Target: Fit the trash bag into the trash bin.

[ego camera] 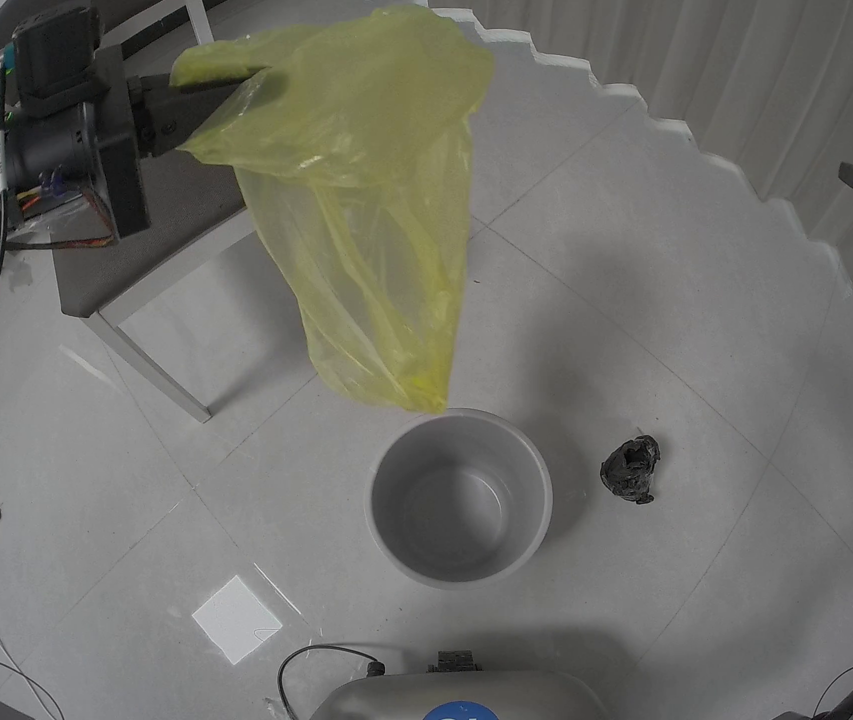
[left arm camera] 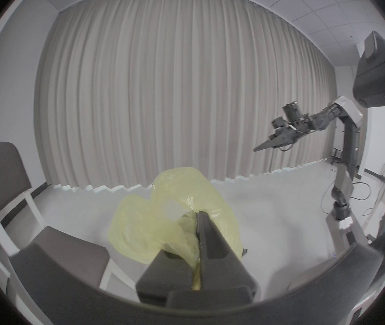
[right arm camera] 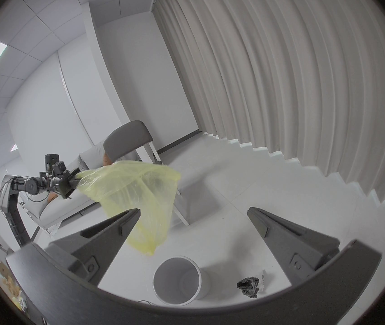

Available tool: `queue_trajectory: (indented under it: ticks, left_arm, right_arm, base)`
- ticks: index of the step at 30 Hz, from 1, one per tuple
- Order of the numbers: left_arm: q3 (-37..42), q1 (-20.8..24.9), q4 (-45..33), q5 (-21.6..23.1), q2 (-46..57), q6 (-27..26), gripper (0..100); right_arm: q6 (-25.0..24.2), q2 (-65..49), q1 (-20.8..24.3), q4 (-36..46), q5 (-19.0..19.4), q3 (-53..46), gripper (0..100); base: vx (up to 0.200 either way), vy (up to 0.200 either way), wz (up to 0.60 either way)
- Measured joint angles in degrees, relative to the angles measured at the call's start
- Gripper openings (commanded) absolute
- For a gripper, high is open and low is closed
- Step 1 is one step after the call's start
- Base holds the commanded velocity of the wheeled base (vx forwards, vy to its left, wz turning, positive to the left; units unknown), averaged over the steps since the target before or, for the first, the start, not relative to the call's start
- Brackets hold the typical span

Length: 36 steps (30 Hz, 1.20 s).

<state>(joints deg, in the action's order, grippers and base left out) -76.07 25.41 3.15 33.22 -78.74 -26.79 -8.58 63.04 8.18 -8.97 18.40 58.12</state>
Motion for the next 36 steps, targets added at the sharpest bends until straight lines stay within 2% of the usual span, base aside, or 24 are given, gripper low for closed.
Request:
queue_trajectory:
  ticks: [5,14,19,30,36]
  left_arm:
    - [-2.5,3.5,-5.5,0.0,0.4,-2.7,0]
    - [-5.5,8.8,-10.1,-0.1,0.8,-4.1,0]
    - [-6.0,12.0,-11.2,-0.1,1.9,-4.1,0]
    - [-5.9,16.1,-12.2,-0.1,4.1,-4.1,0]
    - [-5.5,18.0,-12.1,-0.1,4.6,-4.2,0]
  right_arm:
    - [0.0,2.2,0.0,0.1,0.0,1.1,100]
    - [0.0,6.4,0.0,0.0,0.2,2.6,100]
    - [-0.1,9.0,0.0,-0.3,4.1,3.7,100]
    - [-0.4,16.5,0.2,-0.4,5.8,10.3,100]
    - [-0.4,19.8,0.4,-0.5,8.4,12.9,100]
  base:
    - [0.000,0.000,0.00]
    - [0.000,0.000,0.00]
    - [0.000,0.000,0.00]
    - [0.000,0.000,0.00]
    - [0.000,0.000,0.00]
